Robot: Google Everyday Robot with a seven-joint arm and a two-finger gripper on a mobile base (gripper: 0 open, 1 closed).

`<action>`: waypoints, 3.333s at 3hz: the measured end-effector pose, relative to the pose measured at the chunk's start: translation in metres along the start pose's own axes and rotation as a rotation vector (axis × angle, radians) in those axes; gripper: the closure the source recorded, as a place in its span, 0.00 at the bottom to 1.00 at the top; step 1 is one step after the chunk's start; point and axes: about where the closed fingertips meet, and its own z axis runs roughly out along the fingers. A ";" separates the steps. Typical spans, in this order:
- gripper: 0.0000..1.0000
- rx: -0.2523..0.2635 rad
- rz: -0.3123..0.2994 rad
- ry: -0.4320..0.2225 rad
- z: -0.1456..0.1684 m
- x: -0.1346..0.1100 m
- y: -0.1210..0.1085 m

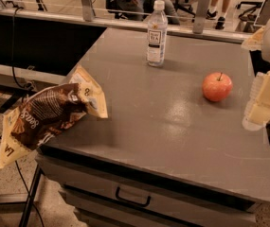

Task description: Move blue plastic bottle near brown chip bag

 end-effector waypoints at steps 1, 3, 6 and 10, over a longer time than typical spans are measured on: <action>0.00 0.000 0.000 0.000 0.000 0.000 0.000; 0.00 0.063 -0.011 -0.116 0.010 -0.028 -0.065; 0.00 0.251 0.138 -0.413 0.011 -0.069 -0.166; 0.00 0.194 0.283 -0.786 0.044 -0.134 -0.233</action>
Offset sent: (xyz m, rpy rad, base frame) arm 0.0706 0.0081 0.0131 0.1119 -0.0960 0.0371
